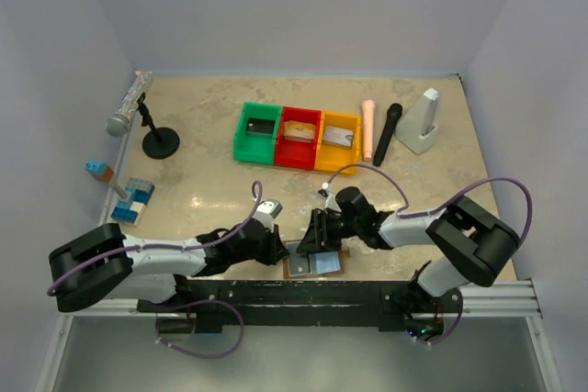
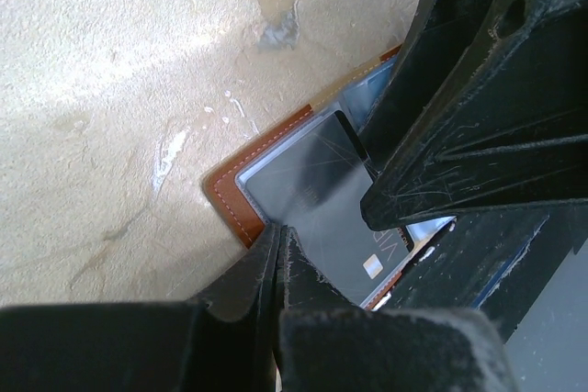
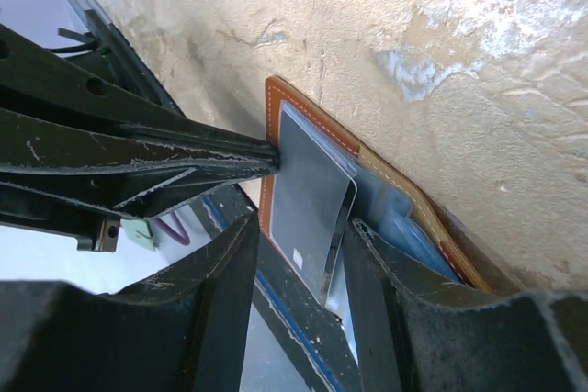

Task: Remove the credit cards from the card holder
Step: Remove the credit card from the card holder.

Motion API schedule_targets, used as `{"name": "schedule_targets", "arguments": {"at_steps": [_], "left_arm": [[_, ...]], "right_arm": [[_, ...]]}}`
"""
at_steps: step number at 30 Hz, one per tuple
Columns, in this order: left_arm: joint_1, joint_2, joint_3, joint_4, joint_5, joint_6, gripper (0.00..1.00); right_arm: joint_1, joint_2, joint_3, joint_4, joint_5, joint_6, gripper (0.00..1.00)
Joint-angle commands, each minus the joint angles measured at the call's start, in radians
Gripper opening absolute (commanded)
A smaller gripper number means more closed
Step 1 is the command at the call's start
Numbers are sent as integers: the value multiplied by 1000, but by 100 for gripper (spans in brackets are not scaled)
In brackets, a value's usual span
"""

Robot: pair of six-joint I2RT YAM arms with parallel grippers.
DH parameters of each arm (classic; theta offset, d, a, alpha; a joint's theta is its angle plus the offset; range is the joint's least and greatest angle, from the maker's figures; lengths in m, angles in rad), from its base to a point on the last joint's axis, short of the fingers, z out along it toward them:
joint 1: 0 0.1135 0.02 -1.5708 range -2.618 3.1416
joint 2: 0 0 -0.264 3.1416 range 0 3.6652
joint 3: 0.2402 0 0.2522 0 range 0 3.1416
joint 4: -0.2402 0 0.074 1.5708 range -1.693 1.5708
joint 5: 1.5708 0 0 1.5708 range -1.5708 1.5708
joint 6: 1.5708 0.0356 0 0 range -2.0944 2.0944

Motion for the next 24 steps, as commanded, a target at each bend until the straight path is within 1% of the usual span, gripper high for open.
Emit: {"name": "schedule_targets", "arguments": {"at_steps": [1,8,11,18,24], "left_arm": [[-1,24,-45,11,-34,-32,0],[-2,34,-73,47,-30,-50,0],[-1,43,-77,60,-26,-52,0],[-2,65,-68,70,-15,-47,0],[-2,47,-68,54,-26,-47,0]], "right_arm": [[19,44,-18,183,-72,42,45],[19,133,-19,331,-117,91,45],[19,159,-15,368,-126,105,45],[22,170,12,341,-140,96,45],[30,178,30,316,-149,87,45]]}}
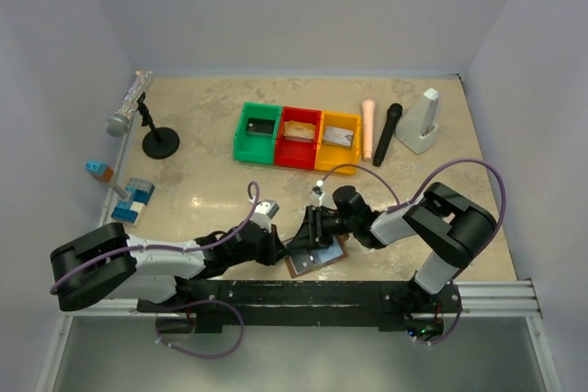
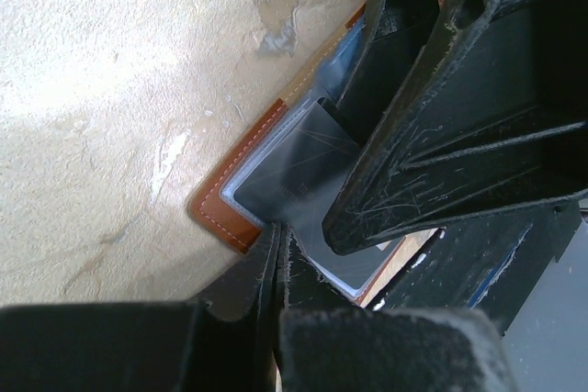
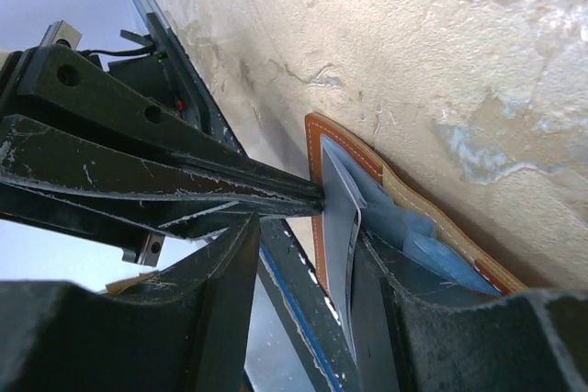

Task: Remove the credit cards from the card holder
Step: Remove the credit card from the card holder.

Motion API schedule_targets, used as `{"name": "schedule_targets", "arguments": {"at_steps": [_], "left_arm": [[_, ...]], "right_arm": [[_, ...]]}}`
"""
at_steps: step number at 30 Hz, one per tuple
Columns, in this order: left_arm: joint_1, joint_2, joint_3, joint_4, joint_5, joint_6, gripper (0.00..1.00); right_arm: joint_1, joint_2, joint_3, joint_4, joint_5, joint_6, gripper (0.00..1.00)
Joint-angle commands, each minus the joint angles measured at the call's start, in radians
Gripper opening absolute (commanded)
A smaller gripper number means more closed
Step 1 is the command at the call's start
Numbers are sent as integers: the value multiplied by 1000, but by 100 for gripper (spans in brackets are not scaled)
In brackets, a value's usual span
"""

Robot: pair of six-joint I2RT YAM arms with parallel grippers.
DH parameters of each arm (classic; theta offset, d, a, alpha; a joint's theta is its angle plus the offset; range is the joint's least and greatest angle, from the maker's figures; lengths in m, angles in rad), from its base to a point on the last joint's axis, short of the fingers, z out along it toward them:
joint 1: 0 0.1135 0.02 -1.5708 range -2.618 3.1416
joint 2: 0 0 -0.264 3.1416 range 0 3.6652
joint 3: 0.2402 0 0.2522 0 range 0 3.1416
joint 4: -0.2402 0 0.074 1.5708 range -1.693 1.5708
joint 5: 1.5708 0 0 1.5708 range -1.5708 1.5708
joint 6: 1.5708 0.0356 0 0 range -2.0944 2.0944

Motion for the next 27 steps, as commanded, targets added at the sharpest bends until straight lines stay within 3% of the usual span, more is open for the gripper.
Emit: {"name": "schedule_targets", "arguments": {"at_steps": [1,9,15,27], "left_arm": [[-1,18,-16,-70,-22,-7,0],[-1,-94,-56,-118,-71,-33,6],[-1,-56,-36,-116,-62,-27,0],[-2,6,-3,-174,-79,-36,0]], "right_arm": [[40,8,33,6,-49,-18,45],[40,-72,53,-200,-22,-115,39],[40,-71,56,-197,-26,-113,33],[39,-97,47,-189,-28,-101,26]]}}
